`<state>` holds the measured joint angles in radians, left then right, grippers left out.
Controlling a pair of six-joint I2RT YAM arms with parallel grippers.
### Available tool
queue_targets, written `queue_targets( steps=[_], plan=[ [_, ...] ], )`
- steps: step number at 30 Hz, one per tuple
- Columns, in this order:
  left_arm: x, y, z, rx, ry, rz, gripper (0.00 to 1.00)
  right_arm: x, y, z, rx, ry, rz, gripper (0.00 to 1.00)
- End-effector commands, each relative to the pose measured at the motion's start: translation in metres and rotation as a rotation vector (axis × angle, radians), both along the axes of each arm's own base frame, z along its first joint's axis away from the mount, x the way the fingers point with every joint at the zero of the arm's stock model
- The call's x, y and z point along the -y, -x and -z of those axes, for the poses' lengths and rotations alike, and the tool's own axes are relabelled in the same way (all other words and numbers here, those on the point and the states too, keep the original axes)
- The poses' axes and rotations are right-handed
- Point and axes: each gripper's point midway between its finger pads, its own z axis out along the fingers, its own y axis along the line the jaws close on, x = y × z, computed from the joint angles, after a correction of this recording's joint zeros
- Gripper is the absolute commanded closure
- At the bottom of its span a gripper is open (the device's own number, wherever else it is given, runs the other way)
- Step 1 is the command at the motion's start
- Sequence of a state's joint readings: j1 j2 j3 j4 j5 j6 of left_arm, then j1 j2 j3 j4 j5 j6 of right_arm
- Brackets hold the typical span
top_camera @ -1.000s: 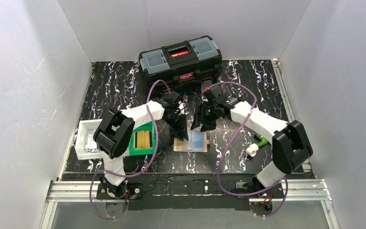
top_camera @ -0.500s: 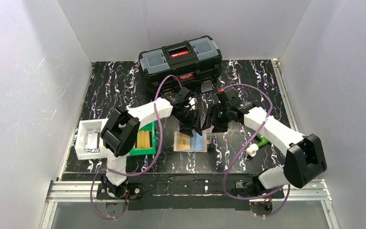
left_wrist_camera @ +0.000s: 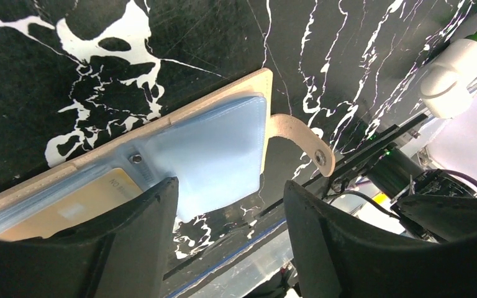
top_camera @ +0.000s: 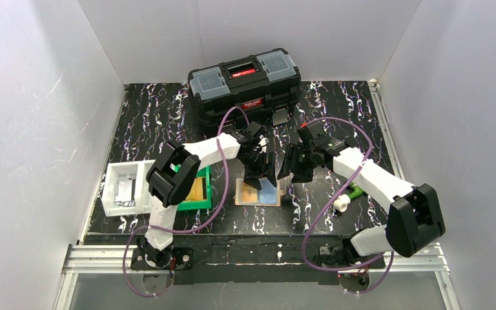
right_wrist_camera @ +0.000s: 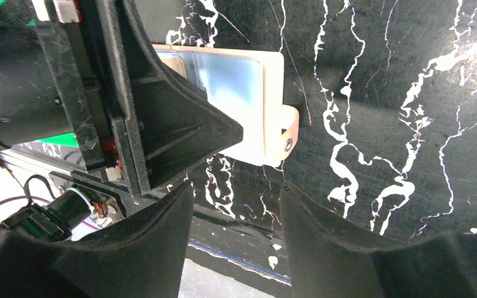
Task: Take the credit cards out of the card holder
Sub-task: Remove the credit card from the card holder.
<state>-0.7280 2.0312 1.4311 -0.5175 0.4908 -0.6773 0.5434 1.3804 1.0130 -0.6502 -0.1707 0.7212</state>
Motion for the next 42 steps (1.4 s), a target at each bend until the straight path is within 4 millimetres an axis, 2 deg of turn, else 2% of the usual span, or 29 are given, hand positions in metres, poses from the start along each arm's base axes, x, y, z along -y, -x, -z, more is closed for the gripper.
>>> queue_targets(
  steps=[1,6,10,14,20,25,32,42],
  plan=[
    [-0.006,-0.008,-0.037,0.092,-0.008,0.005,0.38,-0.003,0.0,-0.006,0.021,-0.03,-0.016,0.39],
    [-0.049,-0.012,-0.049,0.167,-0.117,-0.036,0.37,-0.019,0.0,-0.008,-0.005,-0.108,-0.042,0.39],
    [-0.085,-0.009,-0.046,0.181,-0.188,-0.067,0.37,-0.036,-0.002,-0.009,-0.027,-0.187,-0.063,0.39],
    [-0.105,-0.004,-0.038,0.165,-0.212,-0.088,0.42,-0.053,-0.005,-0.008,-0.058,-0.255,-0.082,0.39],
    [-0.105,0.0,-0.027,0.138,-0.187,-0.084,0.63,-0.074,-0.009,0.005,-0.12,-0.312,-0.1,0.43],
    [-0.098,0.001,-0.019,0.11,-0.163,-0.078,0.8,-0.082,-0.01,0.016,-0.158,-0.334,-0.103,0.46],
    [-0.097,0.004,-0.006,0.078,-0.166,-0.073,0.9,-0.085,-0.008,0.028,-0.191,-0.338,-0.101,0.47],
    [-0.095,0.007,0.008,0.044,-0.167,-0.072,0.95,-0.088,-0.003,0.041,-0.226,-0.336,-0.109,0.47]
  ],
)
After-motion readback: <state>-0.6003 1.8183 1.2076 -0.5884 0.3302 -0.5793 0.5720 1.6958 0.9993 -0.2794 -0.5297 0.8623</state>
